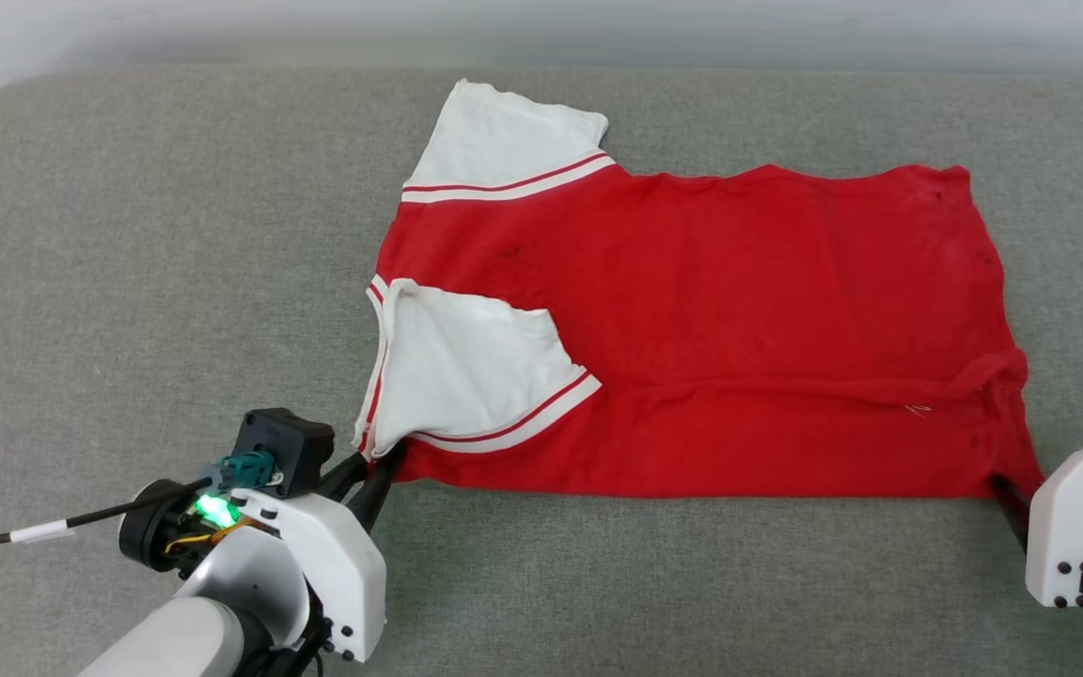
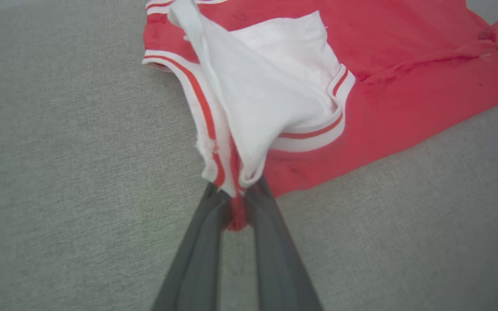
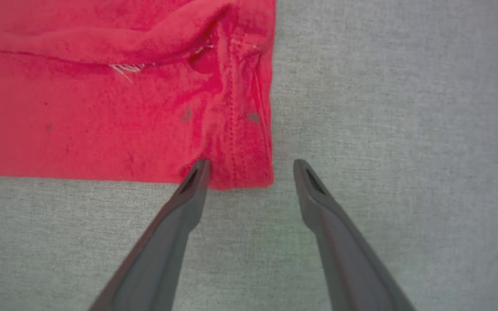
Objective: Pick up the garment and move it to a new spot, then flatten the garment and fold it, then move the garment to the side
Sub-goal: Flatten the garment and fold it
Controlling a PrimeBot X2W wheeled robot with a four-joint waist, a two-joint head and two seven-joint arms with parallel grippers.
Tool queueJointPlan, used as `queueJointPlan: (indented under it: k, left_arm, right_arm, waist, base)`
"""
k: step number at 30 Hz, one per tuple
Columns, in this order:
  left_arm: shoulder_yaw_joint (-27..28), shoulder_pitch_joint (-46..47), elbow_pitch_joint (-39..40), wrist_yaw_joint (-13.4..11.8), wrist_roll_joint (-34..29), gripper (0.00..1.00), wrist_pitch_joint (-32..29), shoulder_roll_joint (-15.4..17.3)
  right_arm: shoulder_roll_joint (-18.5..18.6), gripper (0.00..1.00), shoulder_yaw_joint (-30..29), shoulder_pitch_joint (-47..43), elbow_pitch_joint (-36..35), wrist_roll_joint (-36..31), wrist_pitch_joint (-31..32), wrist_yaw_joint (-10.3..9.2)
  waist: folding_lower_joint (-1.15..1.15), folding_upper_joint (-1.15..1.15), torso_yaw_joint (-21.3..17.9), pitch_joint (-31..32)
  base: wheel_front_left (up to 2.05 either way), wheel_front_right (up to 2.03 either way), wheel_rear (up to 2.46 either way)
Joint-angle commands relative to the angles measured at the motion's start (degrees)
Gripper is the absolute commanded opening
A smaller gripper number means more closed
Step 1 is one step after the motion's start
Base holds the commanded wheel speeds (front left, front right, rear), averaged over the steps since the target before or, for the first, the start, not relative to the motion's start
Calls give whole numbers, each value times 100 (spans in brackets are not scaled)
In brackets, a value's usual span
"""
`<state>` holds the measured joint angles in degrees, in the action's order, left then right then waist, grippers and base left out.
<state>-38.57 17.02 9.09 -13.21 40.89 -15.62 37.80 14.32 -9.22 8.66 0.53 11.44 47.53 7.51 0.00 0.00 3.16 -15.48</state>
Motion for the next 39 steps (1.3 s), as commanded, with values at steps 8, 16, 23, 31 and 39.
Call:
queueJointPlan:
  k: [8,16,23,31,39]
  left_arm:
    - [-94,136,425,-103,-195,0,-168,85]
    - [-134,103,278,-96,-187,0,-248,174]
    - [-249,-183,66,-57,-77,0,-380,336]
    - [-363,-883,272,-140,89,0,-556,833]
    - [-622,-1338,385,-57,243,0,-695,932]
  right_arm:
    - [-1,100,150,153,739,-221,-7,-5]
    - [-46,0,330,153,1172,-123,-78,-4]
    - [72,0,292,-70,1113,-161,-272,-7]
    - [242,0,-25,-863,338,70,-65,-8]
    - [44,0,-475,-1643,-515,315,372,-8]
  waist:
    - [0,0,155,-254]
    - [0,0,136,-222]
    - [0,0,27,260]
    - [0,0,-134,879]
    - [0,0,-204,837]
  base:
    - [0,0,0]
    - [0,0,0]
    - [0,0,0]
    - [0,0,0]
    - [0,0,0]
